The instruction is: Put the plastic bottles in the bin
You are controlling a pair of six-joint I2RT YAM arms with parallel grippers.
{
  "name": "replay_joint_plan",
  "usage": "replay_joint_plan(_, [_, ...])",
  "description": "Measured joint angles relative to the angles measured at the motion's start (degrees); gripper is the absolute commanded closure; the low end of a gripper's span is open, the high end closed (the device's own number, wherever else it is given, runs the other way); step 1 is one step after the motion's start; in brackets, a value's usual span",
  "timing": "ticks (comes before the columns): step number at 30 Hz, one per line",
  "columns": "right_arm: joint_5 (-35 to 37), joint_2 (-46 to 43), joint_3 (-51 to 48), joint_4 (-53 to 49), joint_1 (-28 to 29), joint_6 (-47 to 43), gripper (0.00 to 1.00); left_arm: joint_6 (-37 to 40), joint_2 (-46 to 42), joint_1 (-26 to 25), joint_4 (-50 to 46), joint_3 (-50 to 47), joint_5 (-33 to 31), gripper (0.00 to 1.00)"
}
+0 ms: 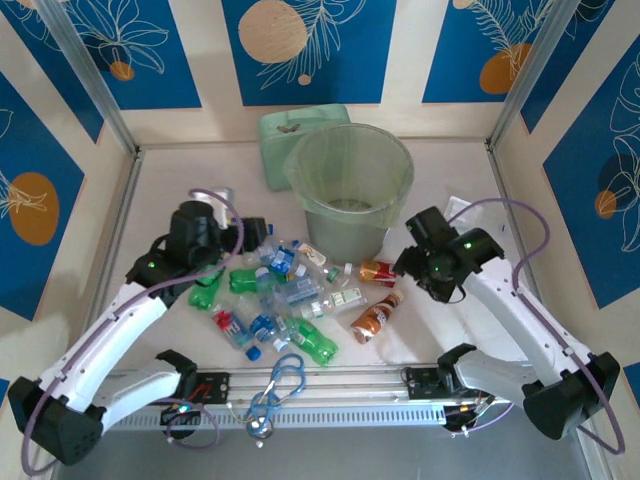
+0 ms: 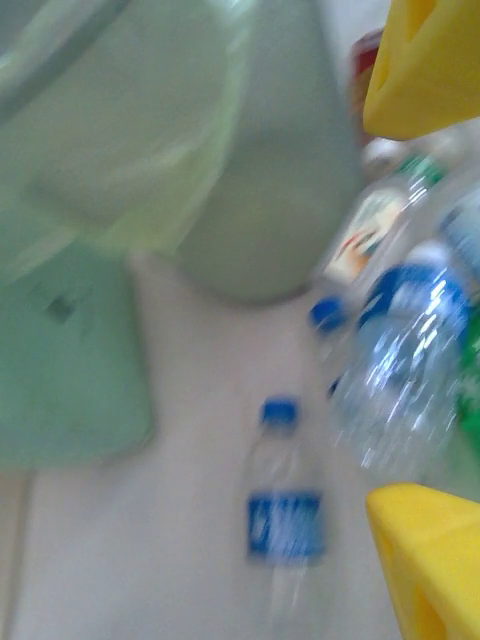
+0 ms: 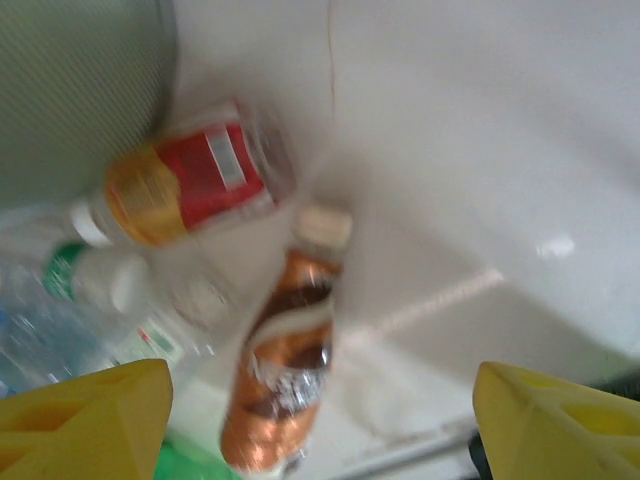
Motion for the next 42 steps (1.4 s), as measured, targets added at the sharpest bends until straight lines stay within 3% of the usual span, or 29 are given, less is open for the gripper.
replay_joint_plan(3, [-2.8, 1.6, -2.3, -1.0, 3.4, 2.2, 0.22, -1.0, 1.8, -7.8, -2.4, 1.5, 0.1, 0.10])
replay_joint_plan(7, [-5.8, 5.2, -3.6, 0.3, 7.3, 3.4, 0.22, -2.2, 2.9, -12.6, -4.4, 1.9, 0.1, 0.09])
replay_joint_plan(12, [-8.2, 9.7, -4.1, 3.9, 9.9, 4.3, 0.20, -3.8, 3.3, -12.9, -7.0, 1.9, -1.5, 0.11])
replay_joint_plan(26, [-12.8, 13.4, -12.9, 15.8, 9.5, 7.8, 0.21, -9.1, -1.9, -12.9, -16.4, -4.2, -2.9, 0.11])
replay_joint_plan(42, [-16.3, 16.6, -19.1, 24.8, 1.0, 7.8, 0.26, -8.6, -0.2, -12.9, -17.2, -2.7, -1.4, 0.16])
